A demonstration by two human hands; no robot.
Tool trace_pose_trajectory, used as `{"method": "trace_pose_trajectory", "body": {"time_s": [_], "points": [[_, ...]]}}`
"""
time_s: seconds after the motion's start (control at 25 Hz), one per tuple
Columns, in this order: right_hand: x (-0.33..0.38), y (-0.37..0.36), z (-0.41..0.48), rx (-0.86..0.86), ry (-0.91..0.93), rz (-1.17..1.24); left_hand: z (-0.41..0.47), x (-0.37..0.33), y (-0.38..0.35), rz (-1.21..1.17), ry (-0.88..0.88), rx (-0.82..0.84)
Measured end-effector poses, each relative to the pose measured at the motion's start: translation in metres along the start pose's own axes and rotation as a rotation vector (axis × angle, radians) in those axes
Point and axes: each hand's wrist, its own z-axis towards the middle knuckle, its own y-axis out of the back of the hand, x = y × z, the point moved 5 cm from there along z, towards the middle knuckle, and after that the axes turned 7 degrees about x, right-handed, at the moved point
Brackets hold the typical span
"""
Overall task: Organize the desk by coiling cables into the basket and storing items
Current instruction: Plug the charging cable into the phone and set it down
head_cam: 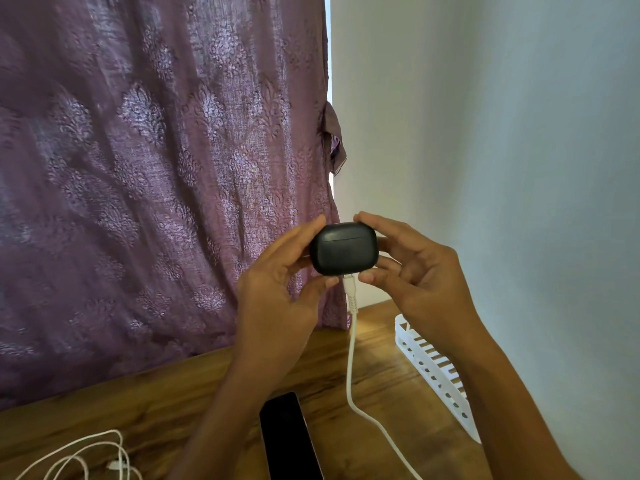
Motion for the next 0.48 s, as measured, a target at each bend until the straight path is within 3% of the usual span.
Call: {"method": "trace_pose_trajectory", "body": {"time_s": [0.48], "points": [[-0.009,0.003,0.004,0.008,-0.007,-0.023,0.004,0.011,-0.001,0.053,-0.003,-0.005]]}}
